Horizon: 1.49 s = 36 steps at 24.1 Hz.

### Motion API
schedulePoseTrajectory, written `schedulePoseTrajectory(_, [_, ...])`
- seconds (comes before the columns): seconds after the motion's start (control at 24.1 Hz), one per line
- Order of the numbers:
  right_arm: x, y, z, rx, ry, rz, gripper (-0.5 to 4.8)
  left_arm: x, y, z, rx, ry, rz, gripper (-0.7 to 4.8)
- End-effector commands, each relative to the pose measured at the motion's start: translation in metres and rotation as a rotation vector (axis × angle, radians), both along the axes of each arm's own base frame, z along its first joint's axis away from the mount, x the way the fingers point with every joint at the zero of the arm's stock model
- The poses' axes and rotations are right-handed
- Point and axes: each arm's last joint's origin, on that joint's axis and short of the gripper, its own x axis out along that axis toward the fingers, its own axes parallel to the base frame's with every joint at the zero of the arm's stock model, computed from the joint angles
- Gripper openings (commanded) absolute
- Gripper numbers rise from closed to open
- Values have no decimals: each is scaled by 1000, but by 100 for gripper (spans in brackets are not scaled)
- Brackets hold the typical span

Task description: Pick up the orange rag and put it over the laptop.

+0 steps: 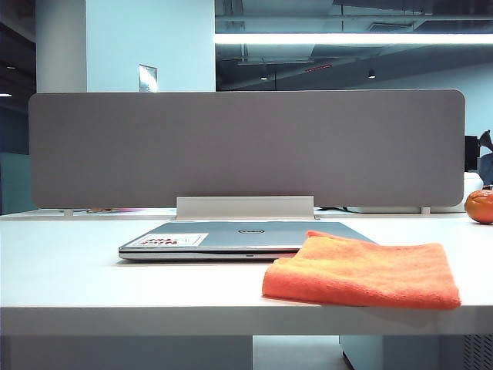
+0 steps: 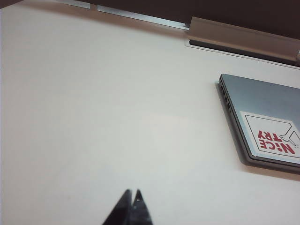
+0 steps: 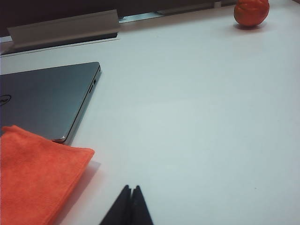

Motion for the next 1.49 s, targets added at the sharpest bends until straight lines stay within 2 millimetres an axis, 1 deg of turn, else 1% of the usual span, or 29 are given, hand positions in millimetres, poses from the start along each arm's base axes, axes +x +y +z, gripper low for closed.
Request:
schedulePoseTrajectory(0.04, [0, 0, 0, 2, -10, 5, -5, 0, 0, -1, 1, 11, -4, -6])
schedulePoseTrajectory(0.71, [1, 0, 0, 4, -19, 6, -5, 0, 0, -1, 0, 10, -4, -6])
schedulePoseTrajectory(0.79, [1, 1, 1, 8, -23, 31, -5, 0, 0, -1, 0, 10, -4, -6])
schedulePoseTrajectory(0.95, [1, 2, 3, 16, -41, 72, -5, 0, 0, -1, 4, 10, 0, -6])
schedulePoseTrajectory(1.12, [-1, 2, 8, 16, -42, 71, -5, 0, 0, -1, 5, 13, 0, -6])
schedulePoseTrajectory(1.2, [-3, 2, 13, 15, -22, 70, -5, 0, 0, -1, 8, 13, -1, -6])
schedulePoseTrajectory(1.29, [-9, 2, 27, 14, 3, 70, -5, 0, 0, -1, 11, 14, -1, -6])
schedulePoseTrajectory(1.49, [-16, 1, 54, 41, -77, 67, -5, 0, 0, -1, 11, 14, -1, -6])
